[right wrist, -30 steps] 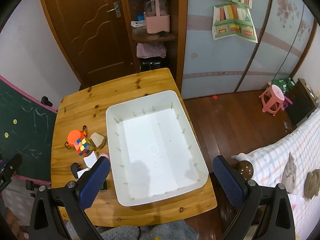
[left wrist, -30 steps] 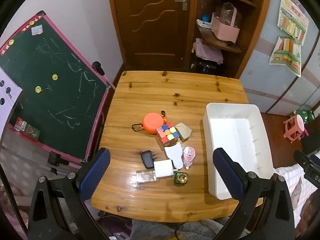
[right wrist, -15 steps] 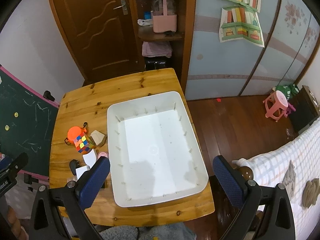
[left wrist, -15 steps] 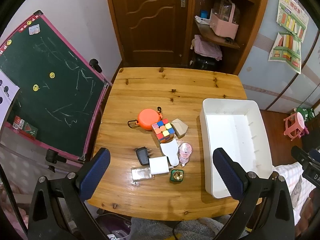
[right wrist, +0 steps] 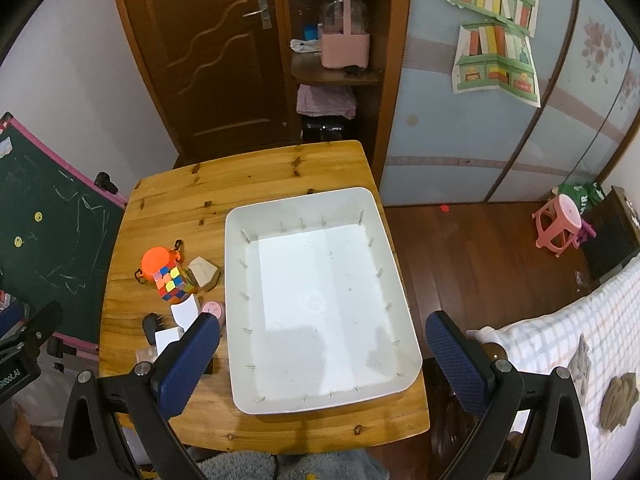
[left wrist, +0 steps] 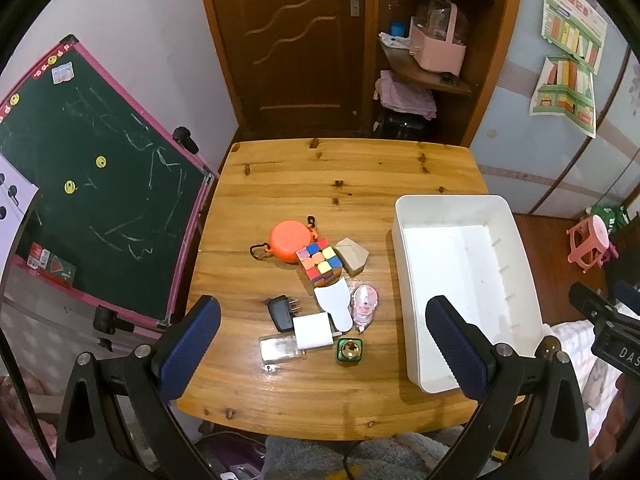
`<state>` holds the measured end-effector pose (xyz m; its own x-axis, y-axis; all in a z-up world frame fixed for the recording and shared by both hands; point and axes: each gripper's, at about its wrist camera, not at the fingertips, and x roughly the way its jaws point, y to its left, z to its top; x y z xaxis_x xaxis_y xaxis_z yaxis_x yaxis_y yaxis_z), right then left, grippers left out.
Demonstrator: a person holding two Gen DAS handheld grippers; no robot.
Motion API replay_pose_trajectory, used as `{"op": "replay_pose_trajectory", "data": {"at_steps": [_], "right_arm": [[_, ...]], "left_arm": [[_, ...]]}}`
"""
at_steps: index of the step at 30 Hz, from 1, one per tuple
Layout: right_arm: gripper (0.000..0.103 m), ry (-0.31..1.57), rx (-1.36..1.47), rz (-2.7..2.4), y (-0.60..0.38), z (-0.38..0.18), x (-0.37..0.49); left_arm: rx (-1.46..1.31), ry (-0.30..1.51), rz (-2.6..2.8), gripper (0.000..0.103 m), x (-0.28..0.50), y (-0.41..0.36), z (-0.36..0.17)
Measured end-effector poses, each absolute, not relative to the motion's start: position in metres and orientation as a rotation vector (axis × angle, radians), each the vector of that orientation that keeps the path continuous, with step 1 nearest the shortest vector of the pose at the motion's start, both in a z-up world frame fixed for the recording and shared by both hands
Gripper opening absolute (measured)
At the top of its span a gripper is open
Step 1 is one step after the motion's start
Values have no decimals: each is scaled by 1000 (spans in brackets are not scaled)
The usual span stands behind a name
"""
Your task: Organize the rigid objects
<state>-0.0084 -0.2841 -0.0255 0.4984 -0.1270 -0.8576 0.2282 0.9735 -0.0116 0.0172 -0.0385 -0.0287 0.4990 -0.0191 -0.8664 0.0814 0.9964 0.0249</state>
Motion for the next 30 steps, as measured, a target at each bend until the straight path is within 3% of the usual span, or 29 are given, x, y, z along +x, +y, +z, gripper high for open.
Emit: {"op": "replay_pose_trajectory", "data": {"at_steps": [19,30], "right_arm": [[103,1066,143,-235,-296,-36,-2],[103,1128,174,-281,-334,-74,6]], "left_arm": [[69,1054,-50,102,20,-41,-32],[43,1079,-2,102,30,-32,-45]]}}
